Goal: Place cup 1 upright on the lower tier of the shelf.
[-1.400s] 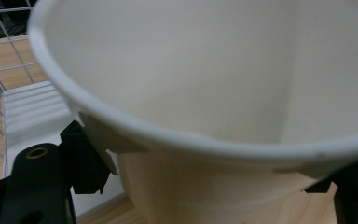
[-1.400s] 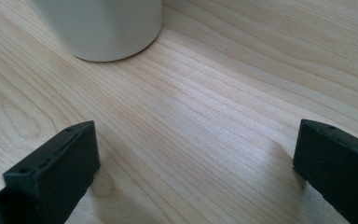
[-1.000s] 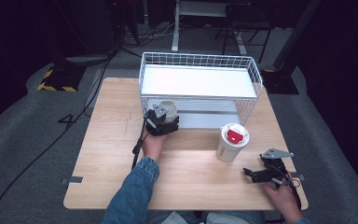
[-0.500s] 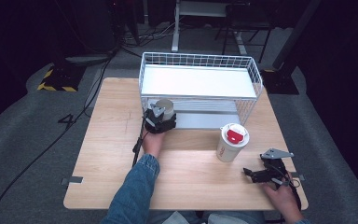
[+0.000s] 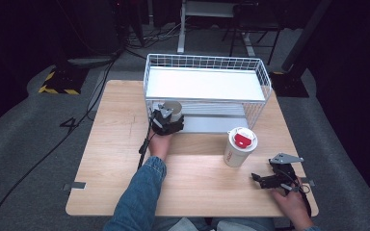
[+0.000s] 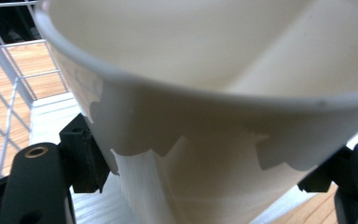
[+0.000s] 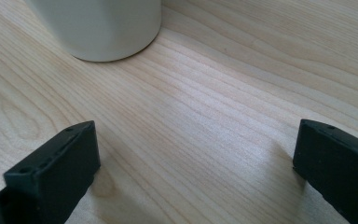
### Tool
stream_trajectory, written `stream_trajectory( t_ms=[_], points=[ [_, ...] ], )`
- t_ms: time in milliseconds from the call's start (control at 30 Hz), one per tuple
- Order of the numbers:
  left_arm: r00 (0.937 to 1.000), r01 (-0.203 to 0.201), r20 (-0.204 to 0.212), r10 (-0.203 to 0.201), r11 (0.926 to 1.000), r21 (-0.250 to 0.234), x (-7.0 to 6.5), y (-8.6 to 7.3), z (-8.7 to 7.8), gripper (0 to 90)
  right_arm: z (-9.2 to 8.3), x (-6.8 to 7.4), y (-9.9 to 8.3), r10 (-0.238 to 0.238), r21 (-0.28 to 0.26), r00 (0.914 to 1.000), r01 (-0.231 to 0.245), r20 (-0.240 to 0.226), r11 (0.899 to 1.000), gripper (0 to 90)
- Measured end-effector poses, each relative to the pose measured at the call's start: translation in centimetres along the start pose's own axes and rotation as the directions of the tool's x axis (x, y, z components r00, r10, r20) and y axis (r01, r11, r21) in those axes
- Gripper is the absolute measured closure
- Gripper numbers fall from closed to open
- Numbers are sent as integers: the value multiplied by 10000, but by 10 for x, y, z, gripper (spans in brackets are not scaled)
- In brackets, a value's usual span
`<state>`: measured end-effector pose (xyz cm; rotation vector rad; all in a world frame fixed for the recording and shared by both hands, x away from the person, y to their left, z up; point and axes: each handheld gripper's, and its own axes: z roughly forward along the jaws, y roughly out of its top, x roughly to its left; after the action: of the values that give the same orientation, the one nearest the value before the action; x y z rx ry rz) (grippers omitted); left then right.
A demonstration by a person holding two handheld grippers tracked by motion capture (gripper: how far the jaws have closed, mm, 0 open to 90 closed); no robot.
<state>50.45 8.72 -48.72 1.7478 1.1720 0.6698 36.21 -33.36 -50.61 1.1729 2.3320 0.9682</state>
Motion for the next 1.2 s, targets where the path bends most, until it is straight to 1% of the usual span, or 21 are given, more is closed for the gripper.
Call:
stream_trajectory(
  t_ms=[100,233,300,367,433,467,500,533,667,700,767,933,1000,1033,1100,1133,1200],
  points=[
    [10000,48,32,-48,10000,-47,-1,0,2,221,0,0,0,-6,4,10000,6,4,10000,4],
    [10000,24,77,-25,10000,23,0,1,2,218,0,0,0,-6,2,10000,6,4,10000,4],
    [9998,118,143,-117,9999,-33,0,2,2,212,0,0,0,2,-1,10000,-2,0,10000,4],
    [9993,211,314,-209,9998,-49,0,2,2,181,0,0,0,-4,2,10000,4,3,10000,4],
    [9994,176,299,-174,9998,-67,-1,3,1,159,0,0,0,0,0,10000,0,1,10000,4],
    [9991,190,379,-186,9998,-83,-1,4,0,148,0,0,0,-8,2,10000,8,4,10000,4],
    [9991,211,370,-207,9997,-114,-1,4,-1,143,0,0,0,-5,2,10000,5,2,10000,4],
    [9994,194,276,-190,9997,-121,-2,5,-1,142,0,0,0,-7,4,10000,7,3,10000,4],
    [9998,51,206,-46,9998,-208,-3,8,-5,124,0,0,0,-10,3,10000,10,2,10000,4],
    [9999,52,139,-48,9996,-287,-4,9,-6,119,0,0,0,-3,3,10000,3,3,10000,4],
    [9999,33,142,-27,9991,-412,-5,11,-9,118,0,0,0,0,0,10000,0,0,10000,4],
    [9998,-209,-49,206,9978,-628,-9,15,-18,112,0,0,0,0,-2,10000,0,0,10000,4],
    [9997,-214,-95,208,9973,-704,-10,16,-22,110,0,0,0,-4,2,10000,4,2,10000,4],
    [9997,-214,-95,208,9973,-704,-10,16,-22,108,0,0,0,2,0,10000,-2,-2,10000,4],
    [9996,-250,-150,240,9969,-740,-10,17,-28,108,0,0,0,4,0,10000,-4,0,10000,4],
    [9992,-373,-197,360,9966,-730,-10,17,-30,110,0,0,0,-7,3,10000,7,2,10000,3],
    [9990,-379,-249,361,9965,-747,-11,17,-33,103,0,0,0,2,-1,10000,-2,-2,10000,3]
  ],
)
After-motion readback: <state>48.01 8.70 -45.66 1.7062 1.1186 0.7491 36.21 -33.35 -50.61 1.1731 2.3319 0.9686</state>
